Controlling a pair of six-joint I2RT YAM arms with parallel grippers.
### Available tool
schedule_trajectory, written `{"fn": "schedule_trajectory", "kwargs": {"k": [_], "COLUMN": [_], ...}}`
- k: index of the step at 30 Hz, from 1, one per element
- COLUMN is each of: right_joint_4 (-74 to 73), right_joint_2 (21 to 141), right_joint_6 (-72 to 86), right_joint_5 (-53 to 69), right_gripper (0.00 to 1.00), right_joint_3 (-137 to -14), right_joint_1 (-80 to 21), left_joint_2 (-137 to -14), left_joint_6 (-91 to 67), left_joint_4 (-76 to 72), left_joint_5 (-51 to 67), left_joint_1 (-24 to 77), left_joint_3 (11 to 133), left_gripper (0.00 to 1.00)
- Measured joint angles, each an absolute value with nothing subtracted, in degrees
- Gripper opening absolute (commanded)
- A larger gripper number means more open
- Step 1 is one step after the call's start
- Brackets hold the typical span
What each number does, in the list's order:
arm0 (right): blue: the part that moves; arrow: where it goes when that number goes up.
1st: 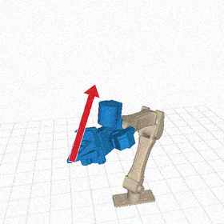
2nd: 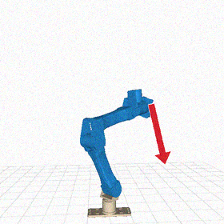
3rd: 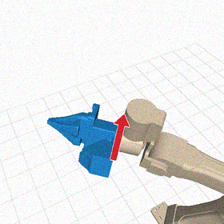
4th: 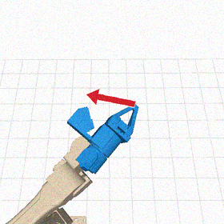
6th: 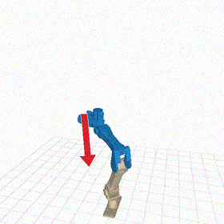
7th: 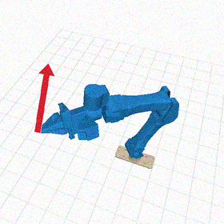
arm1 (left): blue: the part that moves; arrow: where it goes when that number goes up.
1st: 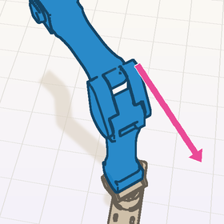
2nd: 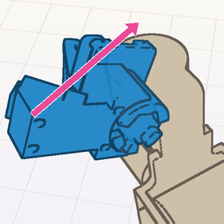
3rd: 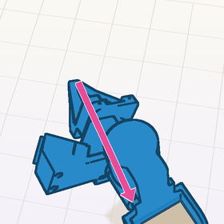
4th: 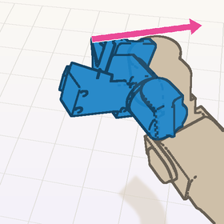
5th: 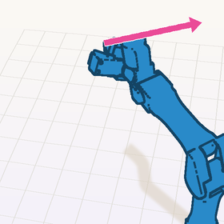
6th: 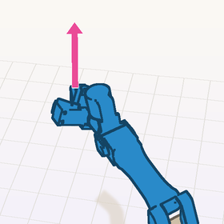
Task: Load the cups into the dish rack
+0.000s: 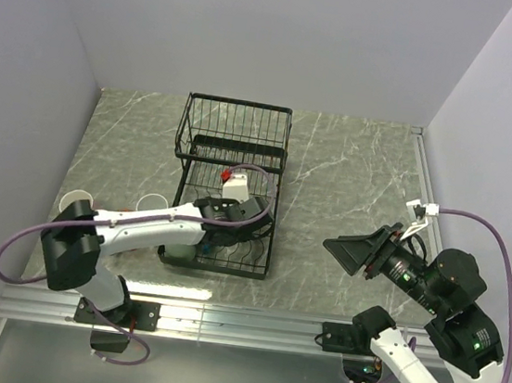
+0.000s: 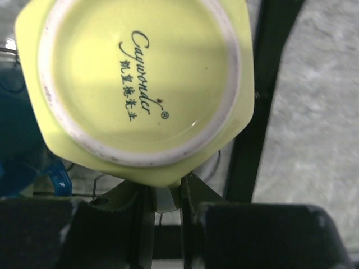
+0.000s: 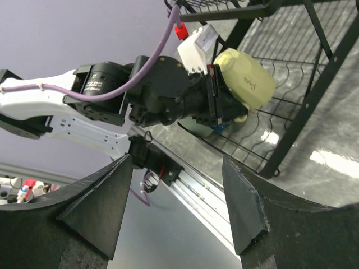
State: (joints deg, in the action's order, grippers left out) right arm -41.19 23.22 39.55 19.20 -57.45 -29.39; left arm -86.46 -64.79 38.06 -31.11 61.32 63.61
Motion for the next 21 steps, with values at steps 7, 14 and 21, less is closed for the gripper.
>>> {"fn": "schedule_trajectory", "kwargs": {"k": [7, 14, 21], "right_joint_4": [-42.76, -43.48, -44.38], "right_joint_2": [22.94, 23.22, 24.25], "right_joint_6": [39.11, 38.37, 37.26], "right_joint_5": [18.63, 18.7, 18.98], "right_gripper": [0.71, 0.7, 0.7], "right_joint_3": [-57.45, -57.45, -57.43], "right_joint_1": [-29.39, -29.39, -29.39], "left_joint_2": [-93.14, -96.36, -93.47], "left_joint_6": [-66.11, -64.95, -62.35], "left_joint_4": [38.39, 31.81, 24.71], "left_joint_5": [-36.58, -35.33, -34.02], "left_joint_1": [61.23, 56.64, 50.89], "left_joint_3": [64.31, 63.16, 58.59], "left_gripper": [0.0, 0.0, 0.0]}}
